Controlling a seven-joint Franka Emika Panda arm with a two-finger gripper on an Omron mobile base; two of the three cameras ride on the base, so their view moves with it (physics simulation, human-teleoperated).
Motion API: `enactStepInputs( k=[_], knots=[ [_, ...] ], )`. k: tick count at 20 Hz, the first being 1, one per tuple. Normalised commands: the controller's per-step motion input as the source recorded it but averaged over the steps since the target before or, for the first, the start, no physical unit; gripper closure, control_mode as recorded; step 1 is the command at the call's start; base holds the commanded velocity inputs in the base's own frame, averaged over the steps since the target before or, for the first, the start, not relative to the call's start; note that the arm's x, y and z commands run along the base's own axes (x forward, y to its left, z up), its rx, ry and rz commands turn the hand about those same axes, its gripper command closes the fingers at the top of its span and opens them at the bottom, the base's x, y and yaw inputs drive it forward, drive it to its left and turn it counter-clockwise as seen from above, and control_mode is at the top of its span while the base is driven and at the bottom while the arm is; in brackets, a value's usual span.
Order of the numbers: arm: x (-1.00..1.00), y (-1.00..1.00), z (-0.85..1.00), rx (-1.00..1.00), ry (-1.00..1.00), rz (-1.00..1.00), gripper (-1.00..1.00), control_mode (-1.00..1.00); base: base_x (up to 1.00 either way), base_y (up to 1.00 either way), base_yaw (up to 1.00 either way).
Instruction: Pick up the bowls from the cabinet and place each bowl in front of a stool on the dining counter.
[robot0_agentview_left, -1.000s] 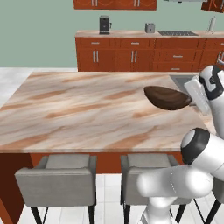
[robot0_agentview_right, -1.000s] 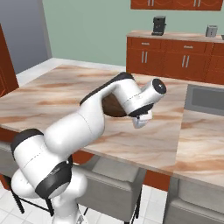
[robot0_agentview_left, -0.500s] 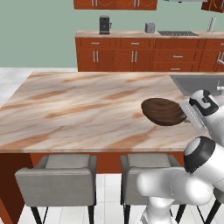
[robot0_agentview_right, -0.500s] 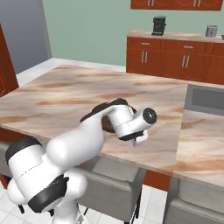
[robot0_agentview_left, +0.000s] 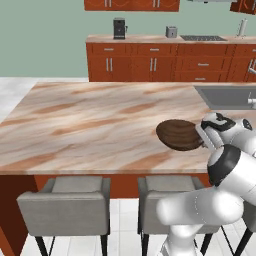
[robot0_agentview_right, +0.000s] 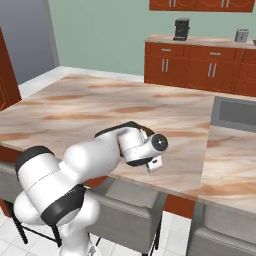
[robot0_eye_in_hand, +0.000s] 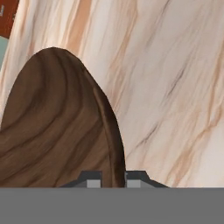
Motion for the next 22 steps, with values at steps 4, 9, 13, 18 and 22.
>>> enactStepInputs(
  k=[4, 9, 13, 18, 22],
  knots=[
    [0.22, -0.07, -0.46, 0.0, 0.0, 0.0, 1.0, -1.0, 0.0, 0.0, 0.0],
    [0.19, -0.12, -0.46, 0.0, 0.0, 0.0, 1.0, -1.0, 0.0, 0.0, 0.0],
    [0.16, -0.09, -0.38, 0.0, 0.0, -0.01, 1.0, -1.0, 0.0, 0.0, 0.0],
    [0.26, -0.09, -0.32, 0.0, 0.0, -0.02, 1.0, -1.0, 0.0, 0.0, 0.0],
    [0.22, -0.06, -0.01, 0.0, 0.03, -0.04, -1.0, -1.0, 0.0, 0.0, 0.0]
  ],
)
